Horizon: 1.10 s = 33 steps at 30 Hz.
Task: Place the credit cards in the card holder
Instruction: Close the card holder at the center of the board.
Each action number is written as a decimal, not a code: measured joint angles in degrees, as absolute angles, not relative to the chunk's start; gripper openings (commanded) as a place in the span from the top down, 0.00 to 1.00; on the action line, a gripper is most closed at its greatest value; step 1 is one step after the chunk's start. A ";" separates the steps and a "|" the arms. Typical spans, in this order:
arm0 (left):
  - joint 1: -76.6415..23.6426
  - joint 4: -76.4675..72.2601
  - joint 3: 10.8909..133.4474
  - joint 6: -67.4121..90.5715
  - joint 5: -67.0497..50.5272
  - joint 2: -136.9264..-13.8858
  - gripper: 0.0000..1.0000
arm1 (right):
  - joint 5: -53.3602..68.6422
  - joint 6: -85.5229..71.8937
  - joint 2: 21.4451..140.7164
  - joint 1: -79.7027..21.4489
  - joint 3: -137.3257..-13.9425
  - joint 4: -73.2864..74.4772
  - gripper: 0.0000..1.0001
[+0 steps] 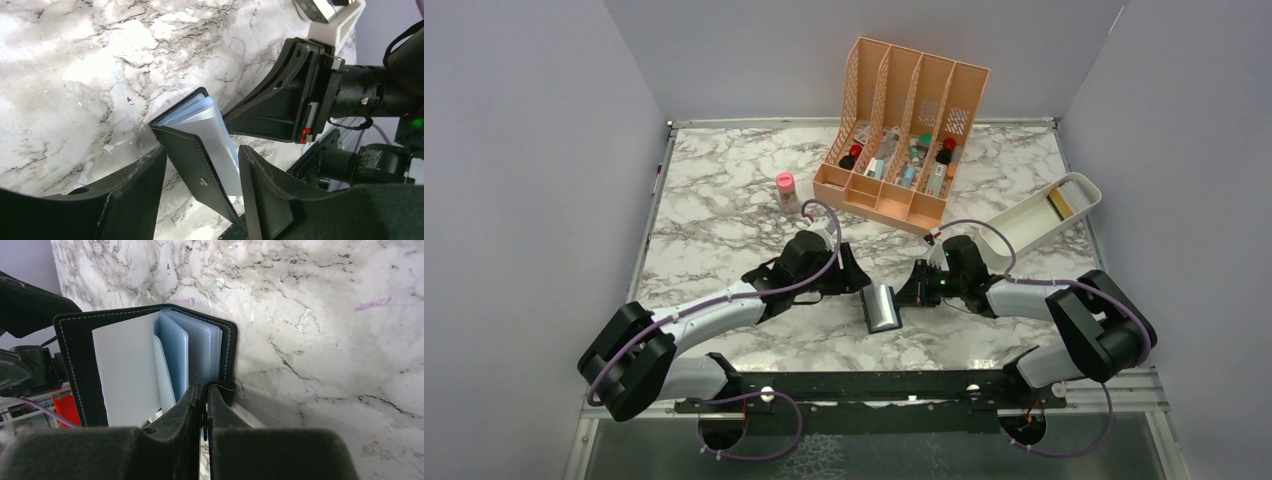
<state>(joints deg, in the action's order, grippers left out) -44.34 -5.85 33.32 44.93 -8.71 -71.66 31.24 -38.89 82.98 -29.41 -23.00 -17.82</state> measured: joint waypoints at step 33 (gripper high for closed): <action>-44.34 -10.13 32.49 44.34 -16.05 -77.32 0.89 | 31.40 -38.79 83.33 -29.41 -23.09 -17.74 0.88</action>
<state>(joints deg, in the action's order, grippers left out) -44.34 -10.13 32.49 44.34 -16.05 -77.32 31.40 -38.79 83.33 -29.41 -23.09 -17.74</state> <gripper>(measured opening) 0.099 0.107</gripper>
